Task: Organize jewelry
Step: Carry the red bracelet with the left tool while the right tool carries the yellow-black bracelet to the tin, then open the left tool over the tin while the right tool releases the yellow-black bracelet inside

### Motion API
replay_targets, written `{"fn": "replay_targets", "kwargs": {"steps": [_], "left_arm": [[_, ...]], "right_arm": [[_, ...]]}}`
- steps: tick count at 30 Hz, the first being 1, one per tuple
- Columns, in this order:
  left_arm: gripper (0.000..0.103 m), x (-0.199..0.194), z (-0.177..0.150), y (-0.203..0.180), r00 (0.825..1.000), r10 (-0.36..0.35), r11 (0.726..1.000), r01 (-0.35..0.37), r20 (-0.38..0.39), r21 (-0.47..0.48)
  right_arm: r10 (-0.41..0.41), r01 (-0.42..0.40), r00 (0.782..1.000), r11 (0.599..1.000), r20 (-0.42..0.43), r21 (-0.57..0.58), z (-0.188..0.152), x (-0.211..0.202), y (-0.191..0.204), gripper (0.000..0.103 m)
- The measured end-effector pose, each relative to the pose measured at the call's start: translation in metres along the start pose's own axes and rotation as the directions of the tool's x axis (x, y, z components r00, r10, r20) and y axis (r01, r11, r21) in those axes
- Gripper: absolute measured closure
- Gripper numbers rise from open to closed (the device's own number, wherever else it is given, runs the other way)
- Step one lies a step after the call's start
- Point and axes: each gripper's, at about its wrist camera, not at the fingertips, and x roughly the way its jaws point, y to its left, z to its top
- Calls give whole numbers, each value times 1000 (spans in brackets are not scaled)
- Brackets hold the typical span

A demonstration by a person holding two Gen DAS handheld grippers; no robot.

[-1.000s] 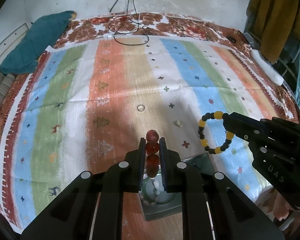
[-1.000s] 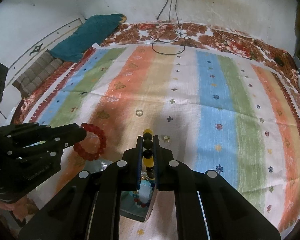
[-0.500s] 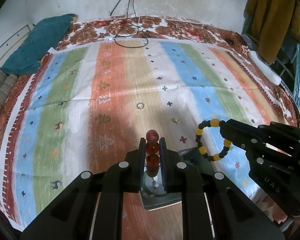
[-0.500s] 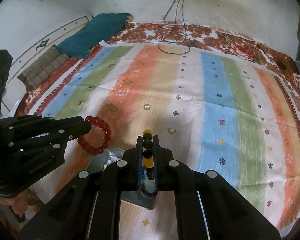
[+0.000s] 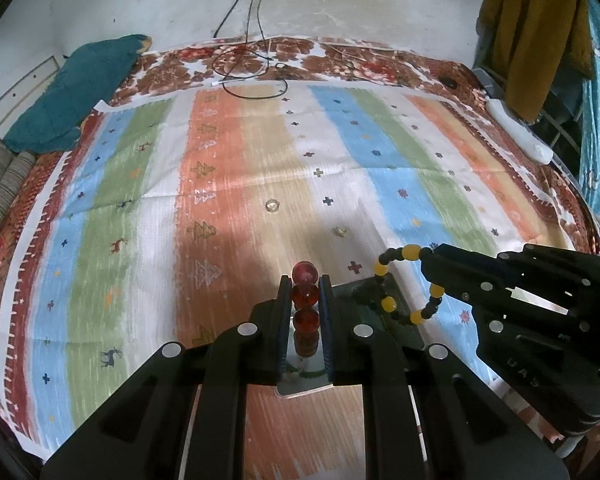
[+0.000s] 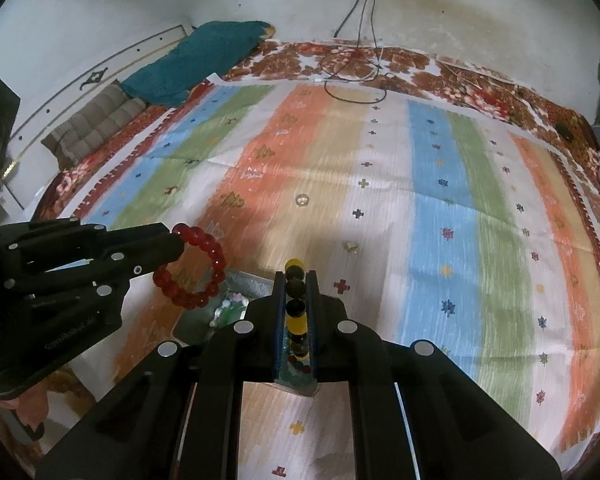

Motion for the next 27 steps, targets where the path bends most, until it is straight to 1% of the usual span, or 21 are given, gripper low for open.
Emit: {"fn": "replay_targets", "kwargs": {"steps": [15, 17, 19, 20, 22, 23, 24, 27], "left_arm": [[90, -3, -9, -1, 1000, -6, 1000, 6, -3, -6], [89, -3, -12, -1, 1000, -4, 1000, 3, -10, -19], [81, -4, -13, 2, 1000, 3, 999, -3, -12, -38], [81, -4, -12, 3, 1000, 8, 999, -9, -13, -44], [80, -4, -11, 5, 1000, 27, 998, -27, -16, -54], [78, -3, -11, 7, 999, 33, 997, -34, -19, -63], [77, -2, -10, 10, 999, 34, 997, -35, -23, -72], [73, 2, -5, 17, 999, 39, 995, -42, -34, -93]], "right_arm": [[5, -6, 1000, 1000, -20, -7, -8, 0, 2, 92], [13, -13, 999, 1000, -32, -3, -8, 2, 0, 92], [9, -8, 999, 1000, -40, 14, -8, 5, -3, 92], [2, -1, 999, 1000, -48, 23, -8, 7, -5, 91], [-4, 6, 998, 999, -58, 37, -7, 10, -10, 84], [-12, 15, 998, 999, -63, 46, -7, 11, -13, 76], [-18, 22, 998, 998, -66, 53, -7, 12, -16, 73], [-30, 36, 997, 997, -77, 70, -6, 17, -23, 72]]}}
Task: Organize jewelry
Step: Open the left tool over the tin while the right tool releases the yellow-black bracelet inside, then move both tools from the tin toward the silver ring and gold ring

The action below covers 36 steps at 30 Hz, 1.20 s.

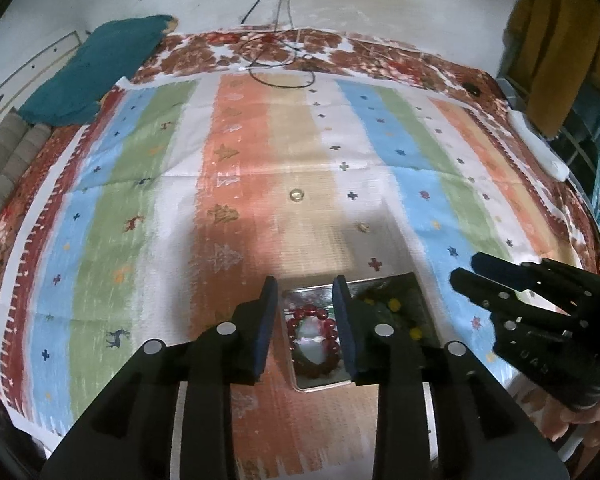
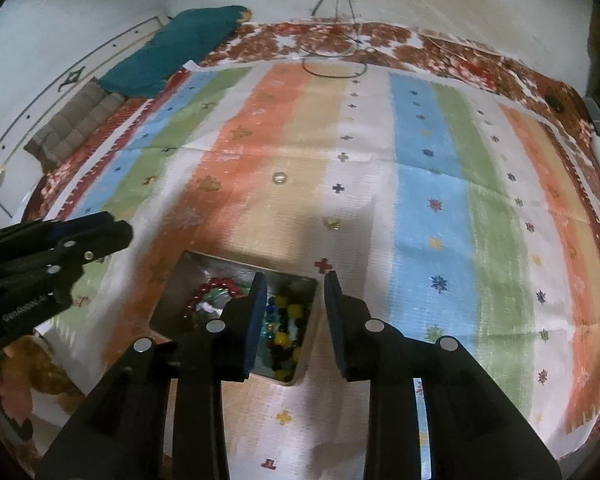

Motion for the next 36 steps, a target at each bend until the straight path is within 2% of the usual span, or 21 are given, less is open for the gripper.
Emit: {"fn": "replay_targets", "kwargs": {"steps": [7, 16, 36], "left_arm": [[62, 8, 10, 8, 1000, 11, 1000, -11, -9, -13], [52, 20, 26, 10, 1000, 19, 1000, -19, -10, -18], [43, 73, 61, 7, 996, 56, 998, -56, -69, 13]], "right_arm": [[-20, 21, 1000, 999, -20, 27, 7, 11, -12, 64], [-34, 35, 998, 999, -43, 21, 16, 25, -15, 56], [-50, 52, 993, 999, -105, 14, 38, 68, -20, 48]]}}
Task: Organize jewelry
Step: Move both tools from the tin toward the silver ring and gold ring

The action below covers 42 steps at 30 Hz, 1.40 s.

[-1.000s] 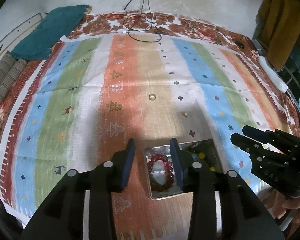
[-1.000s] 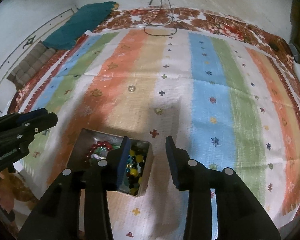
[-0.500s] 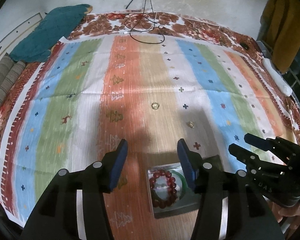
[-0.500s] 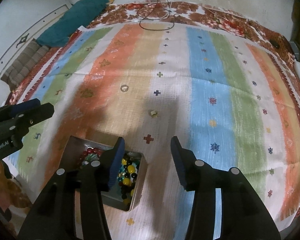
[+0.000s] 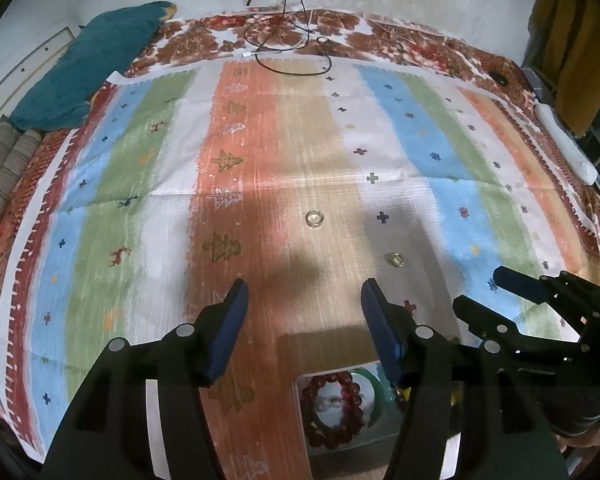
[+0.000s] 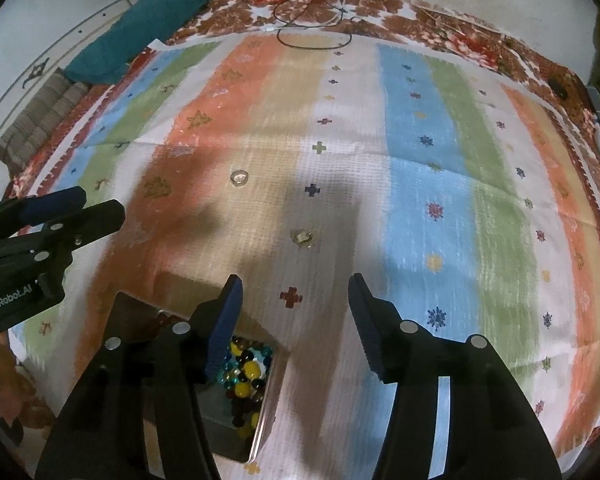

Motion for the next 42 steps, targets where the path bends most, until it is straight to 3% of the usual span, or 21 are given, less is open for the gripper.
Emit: {"fn": "replay_targets", "kwargs": {"steps": [18, 42], "left_arm": [[36, 37, 26, 3, 999, -7, 1000, 8, -46, 21], [33, 81, 54, 7, 995, -18, 999, 22, -96, 42]], "right_arm": [[9, -9, 999, 1000, -48, 10, 17, 29, -6, 37], [11, -12, 992, 1000, -125, -7, 32, 71, -1, 33]]}}
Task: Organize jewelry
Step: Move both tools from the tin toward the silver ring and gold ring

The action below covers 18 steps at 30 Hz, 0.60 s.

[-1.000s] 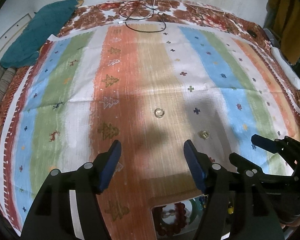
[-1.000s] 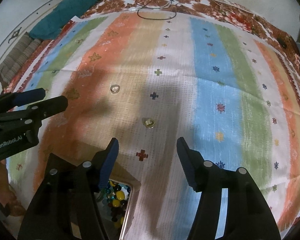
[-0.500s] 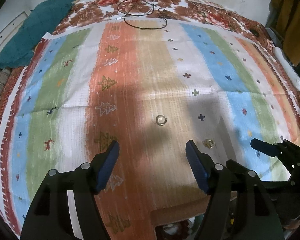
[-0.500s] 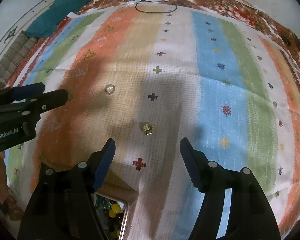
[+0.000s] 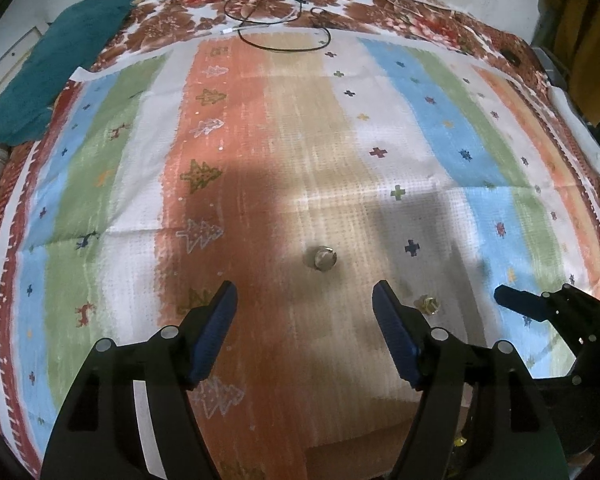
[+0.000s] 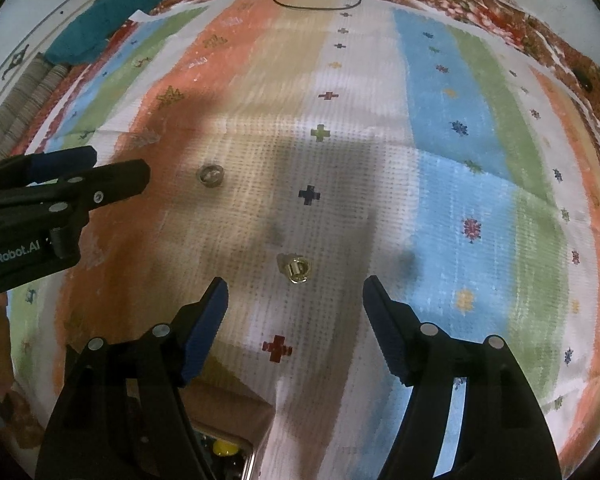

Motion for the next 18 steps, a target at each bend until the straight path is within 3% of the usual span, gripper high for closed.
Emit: {"fn": "replay_targets", "kwargs": {"steps": [11, 18], "left_arm": [[35, 26, 13, -3, 999, -5, 1000, 6, -34, 7], [41, 45, 19, -5, 998, -20, 1000, 21, -62, 5]], "right_arm": [[30, -30, 998, 999, -47, 14, 6, 19, 0, 33], [1, -1, 998, 1000, -65, -7, 8, 30, 2, 37]]}}
